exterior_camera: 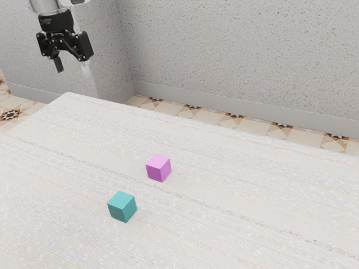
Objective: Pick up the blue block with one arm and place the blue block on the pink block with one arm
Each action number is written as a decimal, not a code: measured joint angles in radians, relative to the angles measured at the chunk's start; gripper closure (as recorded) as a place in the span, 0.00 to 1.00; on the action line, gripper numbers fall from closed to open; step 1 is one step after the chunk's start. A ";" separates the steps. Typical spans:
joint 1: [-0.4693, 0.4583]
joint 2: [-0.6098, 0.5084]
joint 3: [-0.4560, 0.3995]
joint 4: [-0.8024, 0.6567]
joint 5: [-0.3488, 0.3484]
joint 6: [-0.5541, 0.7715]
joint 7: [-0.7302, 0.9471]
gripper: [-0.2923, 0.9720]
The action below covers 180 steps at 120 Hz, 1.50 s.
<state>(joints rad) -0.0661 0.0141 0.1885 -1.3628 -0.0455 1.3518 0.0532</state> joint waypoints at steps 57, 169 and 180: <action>0.062 0.001 -0.003 -0.467 -0.032 0.382 0.006 0.25; -0.030 0.097 -0.093 -0.864 -0.079 0.918 0.015 0.28; -0.023 0.078 -0.110 -0.902 -0.079 0.929 0.017 0.28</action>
<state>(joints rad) -0.0890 0.0919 0.0785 -2.2648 -0.1242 2.2808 0.0704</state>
